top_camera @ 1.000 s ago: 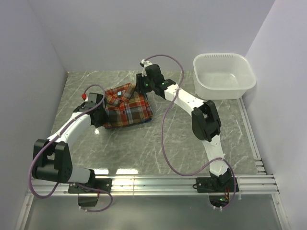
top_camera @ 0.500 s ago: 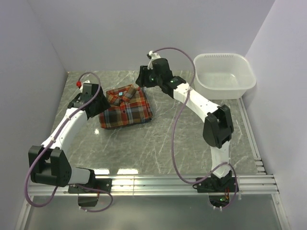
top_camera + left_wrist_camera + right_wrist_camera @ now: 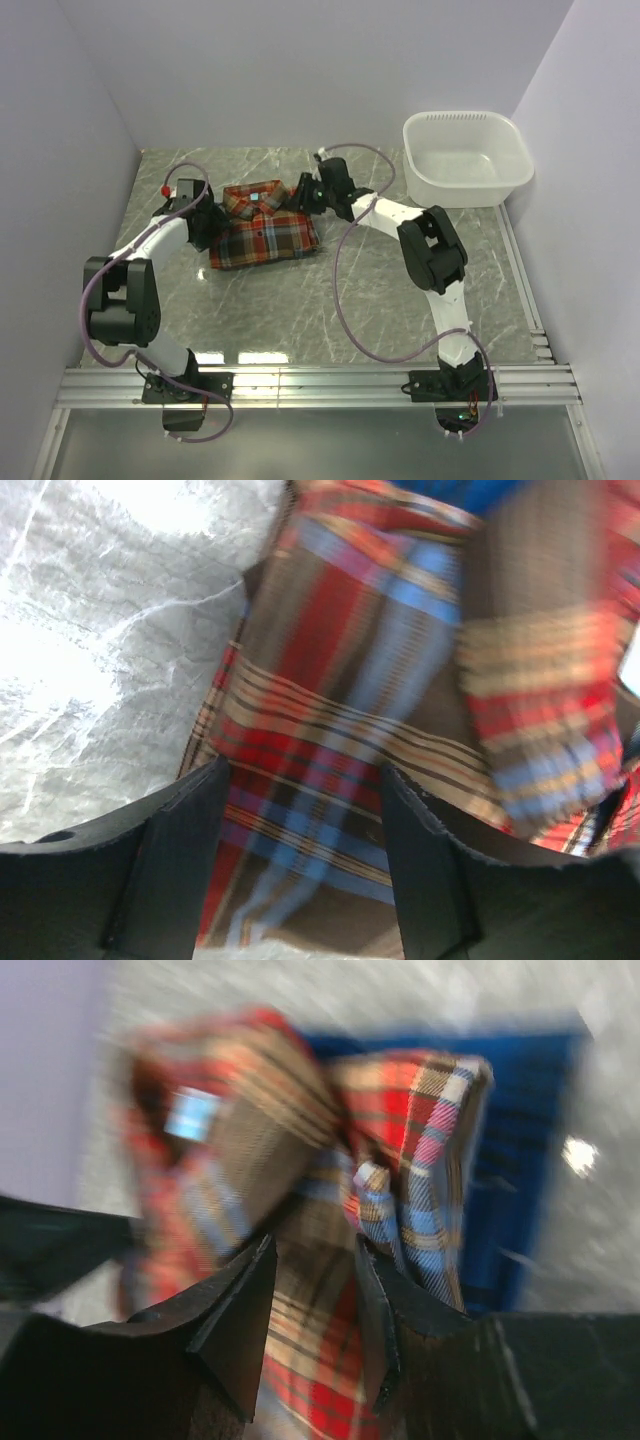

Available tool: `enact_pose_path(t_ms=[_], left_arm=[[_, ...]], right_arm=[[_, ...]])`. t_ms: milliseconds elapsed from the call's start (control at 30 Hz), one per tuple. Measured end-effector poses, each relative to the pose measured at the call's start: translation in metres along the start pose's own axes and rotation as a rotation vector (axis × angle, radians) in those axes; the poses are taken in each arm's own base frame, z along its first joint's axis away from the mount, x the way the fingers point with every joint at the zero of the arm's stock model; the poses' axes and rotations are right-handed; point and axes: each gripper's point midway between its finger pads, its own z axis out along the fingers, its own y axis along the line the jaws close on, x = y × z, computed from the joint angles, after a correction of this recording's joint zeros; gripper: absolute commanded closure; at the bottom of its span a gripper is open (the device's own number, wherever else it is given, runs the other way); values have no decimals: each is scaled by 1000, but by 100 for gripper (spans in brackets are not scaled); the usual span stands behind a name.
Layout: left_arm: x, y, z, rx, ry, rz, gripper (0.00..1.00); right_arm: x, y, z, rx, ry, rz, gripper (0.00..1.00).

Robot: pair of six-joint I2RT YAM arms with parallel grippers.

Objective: Fold and stack the long sleeve shirts
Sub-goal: Neatly place the folded shirt to the corner

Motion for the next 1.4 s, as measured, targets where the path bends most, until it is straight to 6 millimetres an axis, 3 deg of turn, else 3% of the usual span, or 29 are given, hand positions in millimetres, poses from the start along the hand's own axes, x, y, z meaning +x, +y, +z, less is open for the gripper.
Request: enact_pose_path(t_ms=[100,133,200,267,367,467,533,600,667,733,800,933,1067,1233,1400], left_arm=[[-1,3,4,1,3,-42,23],[-3,2,3,3,-2,-56,12],[-8,0,-4,15,-23,-89,3],[-17,-7,-20,50,-61,-120,2],[-34,-23,-63,162,-145,-177,1],[-42,-37,-107,310,-215,-252,3],[-31,-41,-125,408,-225,-306,5],[-7,-40,-128,467,-198,-342,1],[27,-36,-122,487,-155,-362,1],[63,-32,-116,481,-102,-369,1],[87,-32,-114,480,-68,-376,1],[95,-43,-108,461,-86,-407,1],[105,-47,-78,371,-84,-436,1],[125,-41,-39,246,-69,-447,1],[120,-45,-26,225,-111,-471,2]], right_arm=[[23,-40,6,56,54,66,53],[24,-49,4,71,59,75,51],[17,-55,-1,82,47,74,44],[0,-52,-15,87,13,54,36],[-31,-29,-50,75,-57,1,25],[-65,11,-103,35,-162,-72,20],[-81,35,-147,10,-240,-113,19],[-87,53,-188,-12,-310,-142,18],[-81,61,-223,-26,-355,-160,17],[-69,61,-247,-29,-376,-170,17],[-52,53,-263,-16,-380,-175,16],[-15,27,-281,31,-349,-162,16],[8,6,-298,62,-349,-146,16],[9,1,-323,65,-399,-141,16],[9,6,-330,36,-411,-149,17]])
